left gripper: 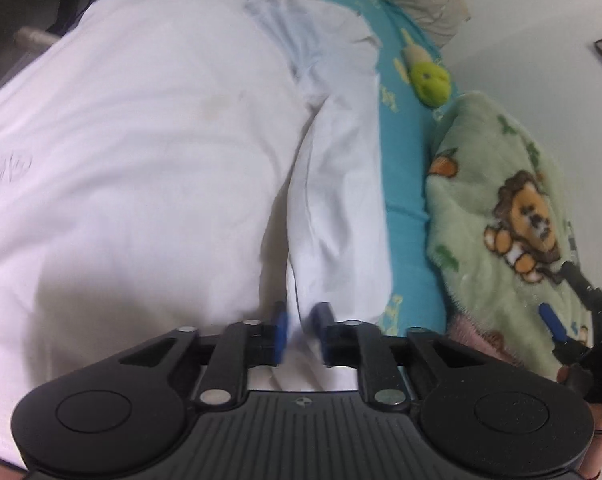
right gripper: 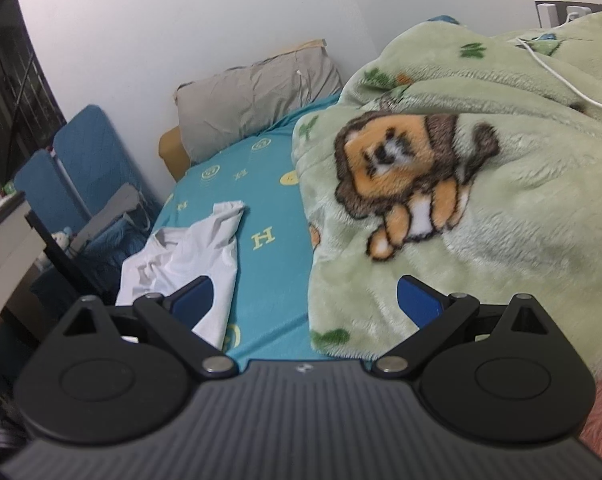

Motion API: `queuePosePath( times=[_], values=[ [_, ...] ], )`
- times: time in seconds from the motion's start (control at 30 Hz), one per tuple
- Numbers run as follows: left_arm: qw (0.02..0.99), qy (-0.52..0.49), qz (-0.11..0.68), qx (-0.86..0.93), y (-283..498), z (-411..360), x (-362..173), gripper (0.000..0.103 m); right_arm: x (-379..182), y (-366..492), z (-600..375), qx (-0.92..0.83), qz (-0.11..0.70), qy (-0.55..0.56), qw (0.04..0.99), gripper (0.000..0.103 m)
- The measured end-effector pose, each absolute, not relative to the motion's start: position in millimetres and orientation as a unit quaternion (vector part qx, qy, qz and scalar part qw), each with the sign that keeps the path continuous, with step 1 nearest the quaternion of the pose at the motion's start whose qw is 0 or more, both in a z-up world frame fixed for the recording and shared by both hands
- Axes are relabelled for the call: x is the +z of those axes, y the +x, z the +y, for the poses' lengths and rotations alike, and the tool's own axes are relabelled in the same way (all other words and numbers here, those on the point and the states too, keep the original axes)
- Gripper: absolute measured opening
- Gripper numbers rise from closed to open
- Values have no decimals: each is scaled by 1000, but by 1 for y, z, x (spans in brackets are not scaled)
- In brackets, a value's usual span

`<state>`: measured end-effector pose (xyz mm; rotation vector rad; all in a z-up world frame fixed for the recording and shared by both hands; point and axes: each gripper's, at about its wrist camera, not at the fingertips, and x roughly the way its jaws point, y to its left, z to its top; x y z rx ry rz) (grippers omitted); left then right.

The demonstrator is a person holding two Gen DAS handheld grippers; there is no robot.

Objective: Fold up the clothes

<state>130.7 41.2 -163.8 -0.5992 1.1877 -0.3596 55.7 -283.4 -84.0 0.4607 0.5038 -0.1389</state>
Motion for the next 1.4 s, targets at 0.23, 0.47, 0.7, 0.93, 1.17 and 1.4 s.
queuePosePath(
  times=[0.23, 0.47, 0.7, 0.93, 1.17, 1.4],
  values=[
    [778, -222, 558, -184, 108, 19, -161, 57, -87, 63, -264, -61, 261, 200, 942, 100],
    [833, -113, 503, -202, 63, -10, -126, 57, -86, 64, -257, -59, 262, 184, 946, 100],
    [846, 2, 453, -282, 31, -76, -124, 61, -86, 66, -258, -53, 259, 192, 945, 100],
    [840, 29, 477, -256, 31, -75, -153, 7, -85, 63, -262, -50, 254, 202, 944, 100],
    [820, -69, 522, -226, 26, -17, -123, 5, -83, 58, -270, -52, 247, 221, 942, 100],
    [775, -69, 617, -115, 26, 32, -128, 6, -79, 58, -265, -39, 243, 221, 944, 100]
  ],
)
